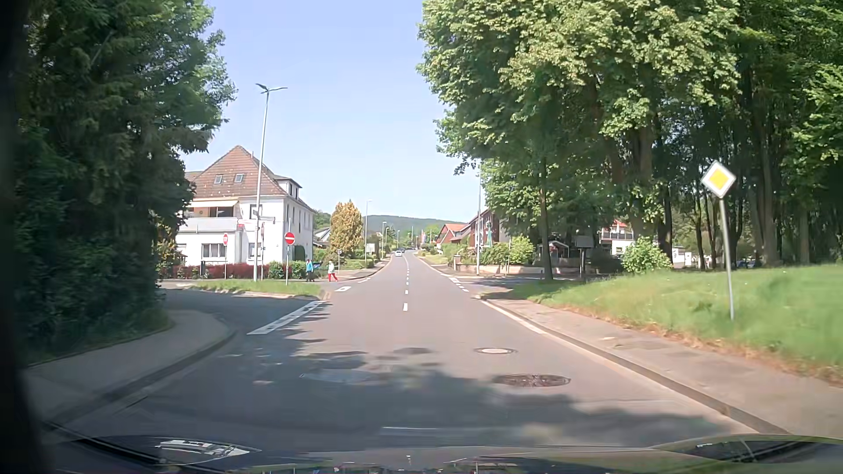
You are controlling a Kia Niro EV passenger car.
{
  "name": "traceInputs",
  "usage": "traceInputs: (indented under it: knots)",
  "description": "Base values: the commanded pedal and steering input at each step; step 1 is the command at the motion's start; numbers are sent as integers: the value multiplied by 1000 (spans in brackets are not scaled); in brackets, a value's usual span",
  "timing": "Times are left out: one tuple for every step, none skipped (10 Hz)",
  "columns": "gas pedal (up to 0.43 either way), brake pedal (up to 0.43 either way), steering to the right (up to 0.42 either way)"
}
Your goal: Follow the waypoints while adhering to traffic rules and regulations
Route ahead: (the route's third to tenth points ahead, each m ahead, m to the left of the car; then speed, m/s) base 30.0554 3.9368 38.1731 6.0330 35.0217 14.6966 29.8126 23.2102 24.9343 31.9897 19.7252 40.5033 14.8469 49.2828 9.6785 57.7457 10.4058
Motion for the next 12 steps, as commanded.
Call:
traceInputs:
  knots:
    - [0, 122, -5]
    - [0, 122, -5]
    - [0, 122, -4]
    - [0, 122, -2]
    - [0, 128, -1]
    - [0, 128, -4]
    - [0, 128, -4]
    - [0, 128, -5]
    - [0, 146, -7]
    - [0, 171, -6]
    - [0, 207, -7]
    - [0, 213, -7]
